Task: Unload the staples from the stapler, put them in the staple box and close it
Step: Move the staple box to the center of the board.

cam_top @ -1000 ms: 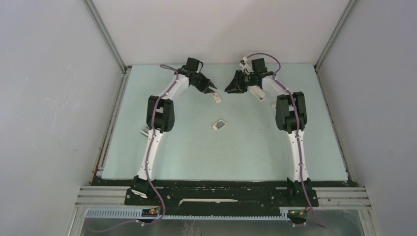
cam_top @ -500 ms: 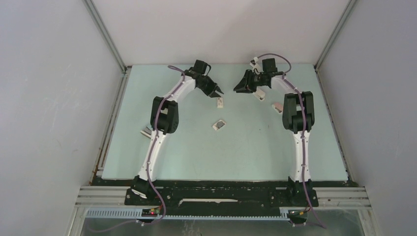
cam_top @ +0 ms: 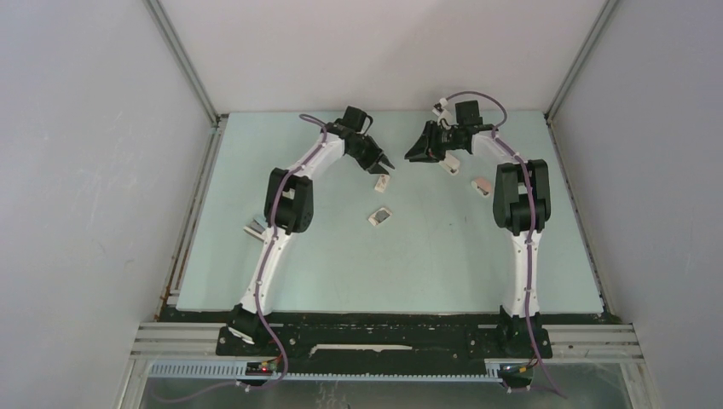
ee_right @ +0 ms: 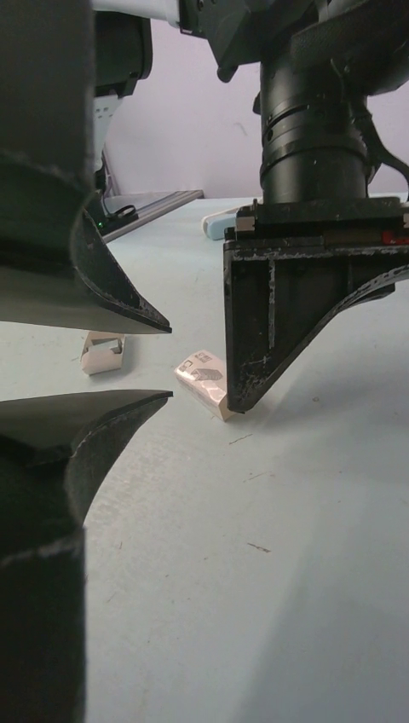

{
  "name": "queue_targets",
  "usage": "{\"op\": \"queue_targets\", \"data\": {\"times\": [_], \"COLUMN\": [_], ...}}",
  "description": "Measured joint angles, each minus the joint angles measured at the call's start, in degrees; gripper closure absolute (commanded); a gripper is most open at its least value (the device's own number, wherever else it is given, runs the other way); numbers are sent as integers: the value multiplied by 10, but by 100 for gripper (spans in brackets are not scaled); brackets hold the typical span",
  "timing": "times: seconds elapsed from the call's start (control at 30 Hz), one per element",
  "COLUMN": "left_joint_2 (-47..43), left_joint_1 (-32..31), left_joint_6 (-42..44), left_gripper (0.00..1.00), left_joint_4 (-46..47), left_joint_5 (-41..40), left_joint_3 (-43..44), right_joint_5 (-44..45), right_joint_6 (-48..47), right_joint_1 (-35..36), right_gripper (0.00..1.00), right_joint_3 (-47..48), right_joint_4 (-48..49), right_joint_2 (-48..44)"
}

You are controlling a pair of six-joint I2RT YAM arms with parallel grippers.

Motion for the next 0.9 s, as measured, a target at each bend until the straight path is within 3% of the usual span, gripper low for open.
{"op": "queue_targets", "data": {"times": [0.37,0.6,0.9], "left_joint_2": [-6,-39,-40], "left_joint_1": [8,37,51], "left_joint_6": [51,108,138], "left_gripper": [60,51,48], "left_joint_4": [1,0,0], "left_joint_5": [-1,-44,-69], "left_joint_3": [0,0,1], "right_joint_5": [-7,-23,-30], "right_joint_6": [-9,-11,-11], "right_joint_1": [-3,-4,-4], "right_gripper": [61,61,61], "right_joint_3": [-18,-40,-49], "right_joint_4": [6,22,30], "right_joint_2": [-3,-7,-10]}}
